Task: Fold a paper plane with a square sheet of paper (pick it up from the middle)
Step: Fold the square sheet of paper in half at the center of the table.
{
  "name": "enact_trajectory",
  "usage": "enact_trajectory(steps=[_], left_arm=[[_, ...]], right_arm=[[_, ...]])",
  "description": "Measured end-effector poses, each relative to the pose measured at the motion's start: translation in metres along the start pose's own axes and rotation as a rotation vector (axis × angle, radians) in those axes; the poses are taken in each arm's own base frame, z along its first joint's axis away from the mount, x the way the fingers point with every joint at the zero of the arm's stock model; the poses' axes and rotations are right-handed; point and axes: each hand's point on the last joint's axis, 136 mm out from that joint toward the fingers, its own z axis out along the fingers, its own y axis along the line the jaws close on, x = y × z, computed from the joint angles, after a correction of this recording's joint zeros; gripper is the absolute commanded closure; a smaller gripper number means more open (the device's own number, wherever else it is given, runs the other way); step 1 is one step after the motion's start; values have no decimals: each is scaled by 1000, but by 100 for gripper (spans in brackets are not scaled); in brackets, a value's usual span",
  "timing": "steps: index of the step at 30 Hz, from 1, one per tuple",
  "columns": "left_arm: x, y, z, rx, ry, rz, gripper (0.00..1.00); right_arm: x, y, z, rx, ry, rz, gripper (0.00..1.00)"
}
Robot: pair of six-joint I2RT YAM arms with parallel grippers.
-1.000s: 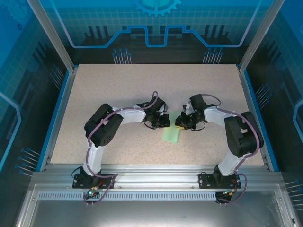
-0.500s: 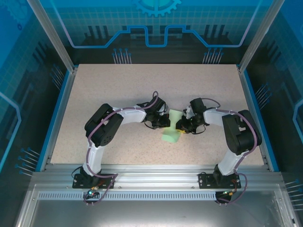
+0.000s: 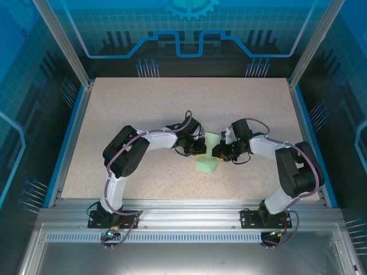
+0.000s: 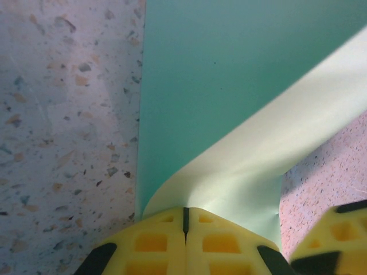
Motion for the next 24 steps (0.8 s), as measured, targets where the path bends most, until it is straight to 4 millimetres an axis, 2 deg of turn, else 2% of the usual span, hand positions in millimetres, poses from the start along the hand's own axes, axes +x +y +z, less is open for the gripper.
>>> enact_trajectory(steps=[3,10,15,18,24], left_arm=[[0,0,0,-1,2,1,100],[1,0,0,-3,4,1,100],[0,0,0,-3,4,1,100],[0,0,0,-3,4,1,100],[1,0,0,-2,5,1,100]], right_arm=[[14,-20,12,33,41,40,81],[13,-17,9,13,32,34,78],[17,-1,-2,-17,2,-14,77],[24,4,2,-22,13,-36,77],[41,-14,16,-6,57,6,78]])
